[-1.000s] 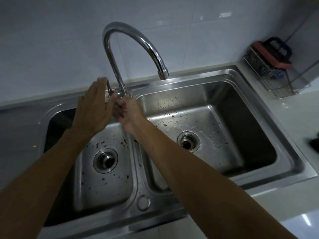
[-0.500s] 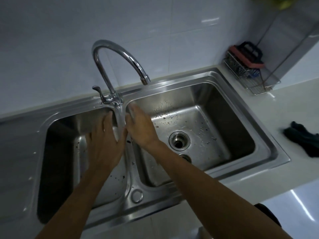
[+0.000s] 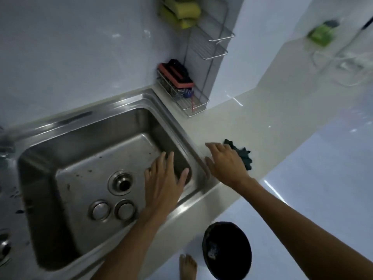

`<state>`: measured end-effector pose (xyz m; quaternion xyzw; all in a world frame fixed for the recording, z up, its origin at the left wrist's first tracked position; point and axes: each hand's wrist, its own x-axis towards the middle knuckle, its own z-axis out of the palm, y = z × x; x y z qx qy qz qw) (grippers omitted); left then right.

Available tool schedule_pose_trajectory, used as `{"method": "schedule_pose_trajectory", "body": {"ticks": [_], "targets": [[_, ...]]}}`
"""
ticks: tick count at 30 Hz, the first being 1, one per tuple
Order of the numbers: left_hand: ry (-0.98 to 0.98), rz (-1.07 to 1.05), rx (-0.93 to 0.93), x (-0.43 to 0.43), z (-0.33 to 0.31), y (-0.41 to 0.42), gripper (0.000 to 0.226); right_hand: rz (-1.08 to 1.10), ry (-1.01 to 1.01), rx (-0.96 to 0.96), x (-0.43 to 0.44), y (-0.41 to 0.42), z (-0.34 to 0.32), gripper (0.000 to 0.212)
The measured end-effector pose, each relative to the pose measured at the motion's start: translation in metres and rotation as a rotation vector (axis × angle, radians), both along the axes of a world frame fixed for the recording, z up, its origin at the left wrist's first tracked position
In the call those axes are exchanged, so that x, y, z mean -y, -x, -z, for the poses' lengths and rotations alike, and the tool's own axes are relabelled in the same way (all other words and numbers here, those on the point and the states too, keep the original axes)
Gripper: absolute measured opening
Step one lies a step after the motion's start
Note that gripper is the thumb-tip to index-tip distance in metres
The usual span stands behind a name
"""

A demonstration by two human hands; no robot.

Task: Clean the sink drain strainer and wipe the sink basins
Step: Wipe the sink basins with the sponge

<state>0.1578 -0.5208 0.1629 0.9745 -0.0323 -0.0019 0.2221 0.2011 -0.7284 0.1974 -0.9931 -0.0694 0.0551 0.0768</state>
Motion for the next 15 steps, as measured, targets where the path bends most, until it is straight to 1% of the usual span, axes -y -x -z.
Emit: {"method": "schedule_pose_trajectory", "body": {"ticks": [2,4,8,9,13,15], "targets": [[-0.015,0.060,-0.008,0.043,0.004,-0.007,0.075,0.045,0.053,0.008,0.049,0.002,0.004,0.051],[-0.028,0.098,-0.024,0.077,0.011,-0.012,0.076,0.057,0.086,-0.026,0.086,0.004,0.008,0.058],[-0.001,0.096,-0.062,0.117,0.022,-0.017,0.080,-0.028,0.051,-0.138,0.124,0.007,0.022,0.075],[-0.002,0.095,-0.072,0.122,0.024,-0.019,0.081,-0.039,0.029,-0.140,0.128,0.005,0.025,0.074],[-0.019,0.062,-0.094,0.118,0.025,-0.022,0.085,-0.056,-0.051,-0.104,0.124,-0.013,0.030,0.059],[-0.011,0.001,-0.081,0.102,0.023,-0.019,0.086,-0.090,-0.055,-0.087,0.111,-0.022,0.030,0.061]]}}
